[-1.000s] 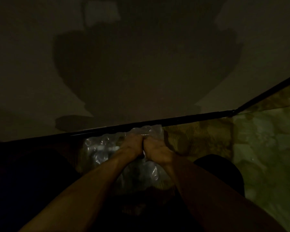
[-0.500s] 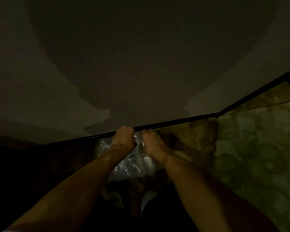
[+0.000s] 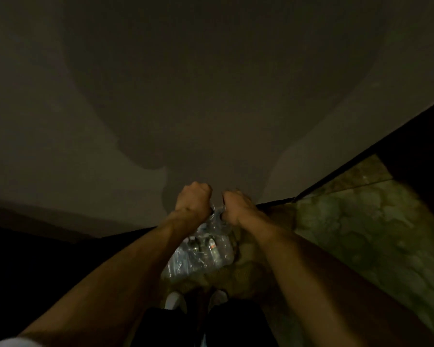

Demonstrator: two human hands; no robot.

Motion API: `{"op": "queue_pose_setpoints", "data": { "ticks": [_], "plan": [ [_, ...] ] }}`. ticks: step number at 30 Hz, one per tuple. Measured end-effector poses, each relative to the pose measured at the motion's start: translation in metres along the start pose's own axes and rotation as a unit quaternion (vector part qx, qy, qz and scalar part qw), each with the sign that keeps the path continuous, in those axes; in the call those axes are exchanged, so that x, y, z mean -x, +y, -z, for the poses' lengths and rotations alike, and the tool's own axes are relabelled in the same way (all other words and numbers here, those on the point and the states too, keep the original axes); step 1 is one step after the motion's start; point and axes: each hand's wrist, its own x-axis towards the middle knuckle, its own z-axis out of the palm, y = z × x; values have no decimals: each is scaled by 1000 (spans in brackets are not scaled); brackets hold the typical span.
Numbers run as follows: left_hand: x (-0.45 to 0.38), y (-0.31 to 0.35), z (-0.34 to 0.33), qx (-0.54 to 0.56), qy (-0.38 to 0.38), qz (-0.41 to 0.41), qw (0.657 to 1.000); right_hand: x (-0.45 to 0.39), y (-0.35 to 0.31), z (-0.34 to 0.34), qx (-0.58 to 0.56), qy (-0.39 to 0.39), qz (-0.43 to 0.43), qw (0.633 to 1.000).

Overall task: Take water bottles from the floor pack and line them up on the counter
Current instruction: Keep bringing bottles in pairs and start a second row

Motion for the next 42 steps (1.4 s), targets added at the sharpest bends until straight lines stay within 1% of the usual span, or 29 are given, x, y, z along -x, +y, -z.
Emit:
{"op": "queue_pose_setpoints", "data": {
  "ticks": [5,8,11,16,19,23,29,34,39,42],
  "plan": [
    [31,21,73,-18,13,-35,999,43,-21,70,-15,7,3,1000],
    [45,26,103,-27,16,-48,998,63,-33,100,-16,31,19,999],
    [60,27,130,-15,22,-60,998,84,-43,123,-21,70,39,997],
    [98,26,164,-7,98,-76,992,125,-59,149,-34,127,81,988],
    [127,27,185,13,132,-77,988,155,-68,160,-37,141,107,983],
    [178,32,205,30,184,-75,980,203,-75,170,-54,155,150,975],
    [266,31,237,58,262,-58,962,282,-95,188,-98,210,217,948],
    [331,20,263,104,315,-39,943,333,-127,200,-108,221,273,930],
    [389,2,294,91,371,-22,924,377,-165,210,-122,218,329,911],
    [420,-15,310,83,396,-10,914,399,-193,212,-133,228,357,896]
  ]
}}
